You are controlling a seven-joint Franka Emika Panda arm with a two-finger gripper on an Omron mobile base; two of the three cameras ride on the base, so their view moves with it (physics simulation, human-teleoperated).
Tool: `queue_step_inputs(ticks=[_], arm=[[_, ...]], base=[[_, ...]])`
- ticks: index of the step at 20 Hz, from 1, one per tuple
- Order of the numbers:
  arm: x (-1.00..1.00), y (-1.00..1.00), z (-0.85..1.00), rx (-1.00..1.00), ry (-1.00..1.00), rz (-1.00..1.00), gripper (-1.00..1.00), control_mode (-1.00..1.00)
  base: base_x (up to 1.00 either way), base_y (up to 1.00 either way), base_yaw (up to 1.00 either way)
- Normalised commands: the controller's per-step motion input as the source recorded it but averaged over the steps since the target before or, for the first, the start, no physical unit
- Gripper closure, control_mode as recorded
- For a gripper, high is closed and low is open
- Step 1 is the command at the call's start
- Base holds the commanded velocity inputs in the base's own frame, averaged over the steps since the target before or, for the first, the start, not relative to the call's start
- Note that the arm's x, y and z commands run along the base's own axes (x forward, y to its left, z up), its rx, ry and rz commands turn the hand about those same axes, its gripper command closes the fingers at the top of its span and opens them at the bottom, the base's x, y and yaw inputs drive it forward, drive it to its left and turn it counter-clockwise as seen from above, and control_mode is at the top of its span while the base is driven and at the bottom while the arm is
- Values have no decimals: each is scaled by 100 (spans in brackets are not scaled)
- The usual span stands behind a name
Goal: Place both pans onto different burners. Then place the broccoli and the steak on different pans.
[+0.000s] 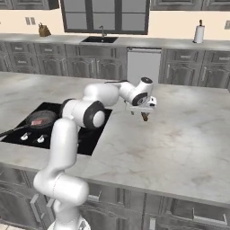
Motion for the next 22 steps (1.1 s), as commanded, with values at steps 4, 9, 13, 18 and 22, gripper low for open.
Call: queue_step_inputs(ticks=[4,9,13,18,22], arm=[[47,-7,-18,0,0,1,-100,-100],[41,-11,-25,0,1,2,-100,-100],[42,-12,-32,0,0,3,-100,-100],[35,-15,-18,0,1,2,-100,-100],[30,-4,-12,0,4,0,-100,-100]], base=[[0,0,0],[0,0,0],[0,0,0],[0,0,0],[0,0,0]])
